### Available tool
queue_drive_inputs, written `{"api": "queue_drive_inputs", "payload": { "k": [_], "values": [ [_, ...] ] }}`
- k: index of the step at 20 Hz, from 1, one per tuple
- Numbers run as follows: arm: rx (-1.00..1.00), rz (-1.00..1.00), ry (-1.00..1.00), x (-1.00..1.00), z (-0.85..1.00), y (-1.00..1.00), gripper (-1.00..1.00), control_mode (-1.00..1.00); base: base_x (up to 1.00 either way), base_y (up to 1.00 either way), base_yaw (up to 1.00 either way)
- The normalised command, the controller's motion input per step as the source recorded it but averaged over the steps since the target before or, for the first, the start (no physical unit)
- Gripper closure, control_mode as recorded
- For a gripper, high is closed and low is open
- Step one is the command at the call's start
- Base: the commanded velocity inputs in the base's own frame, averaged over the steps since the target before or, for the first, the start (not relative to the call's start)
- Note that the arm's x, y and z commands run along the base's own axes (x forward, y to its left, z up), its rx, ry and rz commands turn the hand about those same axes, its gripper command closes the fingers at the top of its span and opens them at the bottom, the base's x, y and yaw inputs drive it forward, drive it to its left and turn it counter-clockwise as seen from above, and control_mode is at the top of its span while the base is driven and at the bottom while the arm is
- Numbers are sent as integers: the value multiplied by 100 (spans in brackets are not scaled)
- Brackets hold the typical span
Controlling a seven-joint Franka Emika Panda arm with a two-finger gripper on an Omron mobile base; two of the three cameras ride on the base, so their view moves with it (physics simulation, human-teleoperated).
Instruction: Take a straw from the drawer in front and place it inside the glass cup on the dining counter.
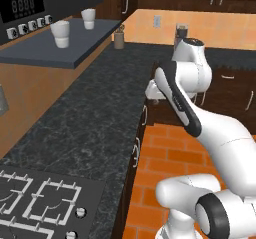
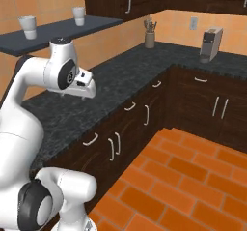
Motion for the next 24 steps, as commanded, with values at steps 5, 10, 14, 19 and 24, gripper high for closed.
{"api": "queue_drive_inputs", "payload": {
  "k": [5, 10, 14, 19, 24],
  "values": [
    [54, -9, 0, 0, -11, -84, -100, -100, 0, 0, 0],
    [52, 0, 0, 7, -49, -67, -100, -100, 0, 0, 0],
    [39, 7, 0, 42, -89, -23, -100, -100, 0, 0, 0],
    [30, 11, 1, 41, -96, 6, -100, -100, 0, 0, 0],
    [24, 8, 0, 12, -80, 13, -100, -100, 0, 0, 0]
  ]
}}
